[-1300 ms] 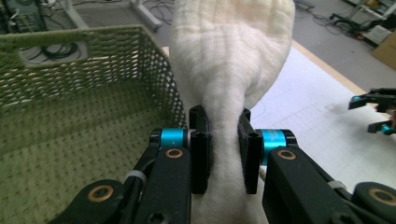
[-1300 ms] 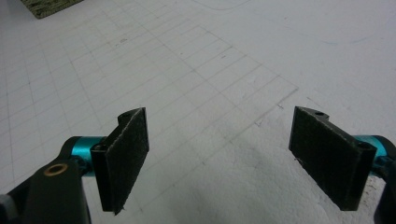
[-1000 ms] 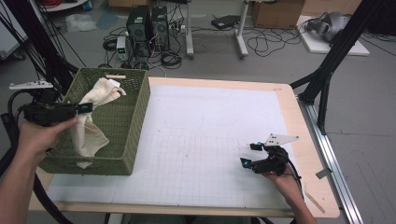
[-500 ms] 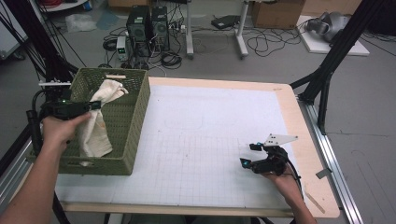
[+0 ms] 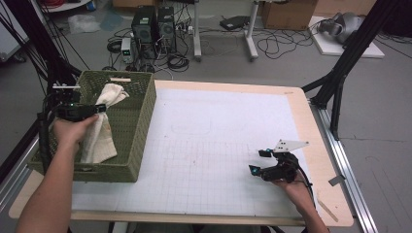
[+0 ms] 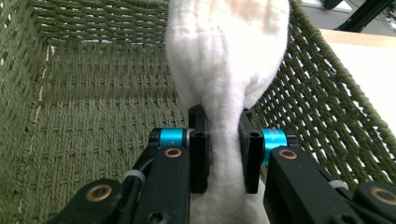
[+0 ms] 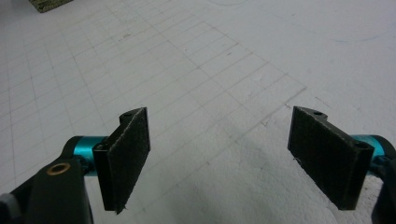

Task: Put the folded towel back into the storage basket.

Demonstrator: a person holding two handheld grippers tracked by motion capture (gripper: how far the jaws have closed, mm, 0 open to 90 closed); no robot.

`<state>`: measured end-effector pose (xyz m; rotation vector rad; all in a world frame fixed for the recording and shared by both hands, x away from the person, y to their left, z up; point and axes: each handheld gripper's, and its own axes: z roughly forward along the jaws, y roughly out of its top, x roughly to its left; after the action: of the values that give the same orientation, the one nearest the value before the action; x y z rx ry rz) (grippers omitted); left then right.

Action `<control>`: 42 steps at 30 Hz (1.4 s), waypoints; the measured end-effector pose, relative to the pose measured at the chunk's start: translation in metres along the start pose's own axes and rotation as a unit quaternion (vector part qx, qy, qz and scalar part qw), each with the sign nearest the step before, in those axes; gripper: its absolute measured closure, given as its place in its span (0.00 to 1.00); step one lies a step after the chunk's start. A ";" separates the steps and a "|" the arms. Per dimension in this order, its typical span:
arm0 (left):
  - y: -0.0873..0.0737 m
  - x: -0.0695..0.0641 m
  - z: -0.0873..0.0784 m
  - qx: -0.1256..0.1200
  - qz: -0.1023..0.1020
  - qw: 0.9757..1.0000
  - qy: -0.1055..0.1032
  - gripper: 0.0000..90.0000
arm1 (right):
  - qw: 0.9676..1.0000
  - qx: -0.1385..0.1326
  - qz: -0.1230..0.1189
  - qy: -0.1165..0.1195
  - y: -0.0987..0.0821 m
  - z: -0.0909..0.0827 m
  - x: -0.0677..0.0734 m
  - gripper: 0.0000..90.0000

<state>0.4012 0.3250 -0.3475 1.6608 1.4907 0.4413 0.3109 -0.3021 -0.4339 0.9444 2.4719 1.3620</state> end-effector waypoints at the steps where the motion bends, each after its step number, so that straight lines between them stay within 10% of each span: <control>1: 0.000 0.000 0.001 -0.002 -0.001 1.000 0.001 0.87 | 1.000 0.000 0.000 0.000 0.000 0.000 0.000 0.23; 42: 0.001 0.001 0.041 0.010 -0.022 0.999 0.032 0.85 | 1.000 0.000 -0.004 0.007 0.000 0.002 0.001 0.23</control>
<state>0.4322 0.3118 -0.3714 1.6407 1.5790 0.4603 0.3109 -0.3001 -0.4343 0.9283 2.4829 1.3707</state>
